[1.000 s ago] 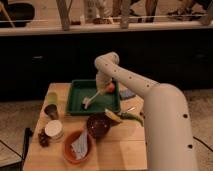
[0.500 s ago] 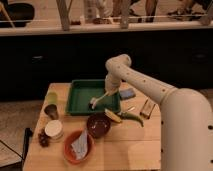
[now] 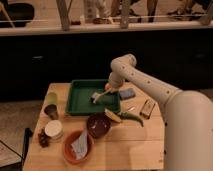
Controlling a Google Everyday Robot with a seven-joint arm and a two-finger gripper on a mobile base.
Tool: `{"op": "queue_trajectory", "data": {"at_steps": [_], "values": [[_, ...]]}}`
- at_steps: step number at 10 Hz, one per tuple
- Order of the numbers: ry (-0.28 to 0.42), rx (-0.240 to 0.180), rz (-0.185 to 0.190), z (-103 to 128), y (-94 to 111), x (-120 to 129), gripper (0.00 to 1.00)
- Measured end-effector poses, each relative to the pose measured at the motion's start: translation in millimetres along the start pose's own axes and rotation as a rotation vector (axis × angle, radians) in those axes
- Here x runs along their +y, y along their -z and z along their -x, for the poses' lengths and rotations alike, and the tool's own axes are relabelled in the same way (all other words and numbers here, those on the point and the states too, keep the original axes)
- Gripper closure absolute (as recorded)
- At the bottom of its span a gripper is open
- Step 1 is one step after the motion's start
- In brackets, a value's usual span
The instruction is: Wipe tray with brush
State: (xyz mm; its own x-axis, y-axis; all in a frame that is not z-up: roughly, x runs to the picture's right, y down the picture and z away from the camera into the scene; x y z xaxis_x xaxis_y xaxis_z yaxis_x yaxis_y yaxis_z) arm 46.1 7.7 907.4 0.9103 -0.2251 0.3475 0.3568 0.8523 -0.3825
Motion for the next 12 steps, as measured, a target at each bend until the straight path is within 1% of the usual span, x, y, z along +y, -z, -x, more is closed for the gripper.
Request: {"op": "queue_trajectory", "data": {"at_steps": [2,5,7,8,10,12], "values": [[0.039,-0.008,-0.001,21.0,-8.9,-15.4,0.97],[0.124,-0.027,0.040,51.7,-23.4,-23.5,0.97],[0.153,-0.036,0.066,56.9,-27.1,-16.1,0.97],[0.161,-0.038,0.081,56.2,-27.0,-8.4,0.97],[0.153,-0.028,0.092,43.5,-21.4,5.9,0.97],[0.109,-0.001,0.089,15.1,-9.2,20.0,0.97]]}}
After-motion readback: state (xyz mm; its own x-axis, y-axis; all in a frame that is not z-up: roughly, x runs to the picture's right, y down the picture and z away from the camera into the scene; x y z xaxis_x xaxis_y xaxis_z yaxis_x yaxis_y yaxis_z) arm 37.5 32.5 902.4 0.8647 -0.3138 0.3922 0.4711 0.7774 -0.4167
